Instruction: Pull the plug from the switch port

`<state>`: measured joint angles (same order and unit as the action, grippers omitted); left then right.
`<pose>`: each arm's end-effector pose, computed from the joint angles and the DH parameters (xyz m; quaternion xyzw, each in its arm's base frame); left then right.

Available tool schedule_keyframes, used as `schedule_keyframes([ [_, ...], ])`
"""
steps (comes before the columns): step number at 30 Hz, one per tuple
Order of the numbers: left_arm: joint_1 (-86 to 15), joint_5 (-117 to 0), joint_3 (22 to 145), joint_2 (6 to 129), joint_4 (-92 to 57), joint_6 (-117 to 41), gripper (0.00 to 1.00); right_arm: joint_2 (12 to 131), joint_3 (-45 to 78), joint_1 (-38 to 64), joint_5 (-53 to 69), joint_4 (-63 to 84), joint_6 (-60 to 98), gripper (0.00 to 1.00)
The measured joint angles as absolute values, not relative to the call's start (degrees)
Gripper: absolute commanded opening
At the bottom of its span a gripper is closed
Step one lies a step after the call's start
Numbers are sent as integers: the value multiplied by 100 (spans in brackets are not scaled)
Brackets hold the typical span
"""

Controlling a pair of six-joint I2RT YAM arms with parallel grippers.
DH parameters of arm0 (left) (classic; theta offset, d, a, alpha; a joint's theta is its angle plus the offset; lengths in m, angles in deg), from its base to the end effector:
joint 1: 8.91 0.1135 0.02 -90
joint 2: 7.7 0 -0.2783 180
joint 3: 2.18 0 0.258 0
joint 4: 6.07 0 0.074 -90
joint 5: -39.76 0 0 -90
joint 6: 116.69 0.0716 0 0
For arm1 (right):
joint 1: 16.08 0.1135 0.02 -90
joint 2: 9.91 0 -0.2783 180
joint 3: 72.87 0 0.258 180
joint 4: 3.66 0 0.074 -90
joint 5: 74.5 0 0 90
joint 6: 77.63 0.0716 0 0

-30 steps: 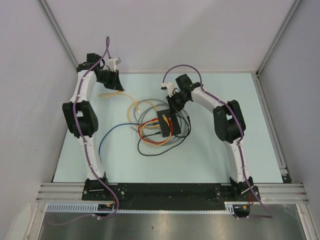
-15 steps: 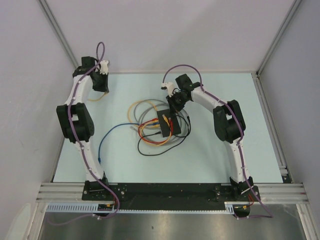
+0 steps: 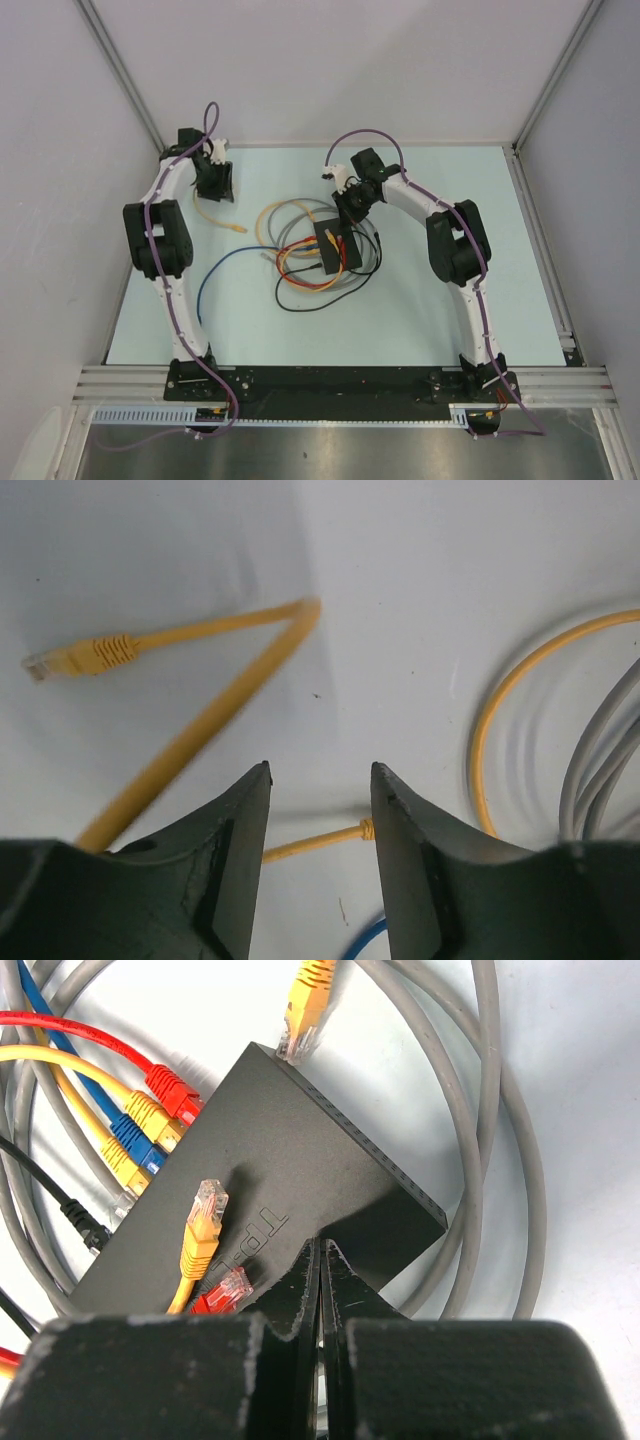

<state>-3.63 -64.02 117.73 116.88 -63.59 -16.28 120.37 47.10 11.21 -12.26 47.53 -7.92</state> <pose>0.5015 0.0292 0.1947 0.0719 0.9614 -0.0828 0.2522 0.4462 0.2677 0.1589 -0.4336 0.8372 0.2467 0.2243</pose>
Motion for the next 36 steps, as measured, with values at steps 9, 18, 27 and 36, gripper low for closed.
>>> schedule_keyframes([
  [9,-485,-7576,11156,11209,-5845,-1615,70,12037,4710,1123,-1200,4757,-784,0],
  [18,-1565,-9191,10175,10289,-5161,-1919,24,12039,4866,1114,-1102,5000,-781,0],
  [27,-2330,-9246,9934,11202,-5050,-2115,4,11930,4883,989,-1039,5478,-757,0],
  [36,-2418,-9141,10592,12083,-5142,-2227,5,11456,4557,939,-929,5625,-760,0],
])
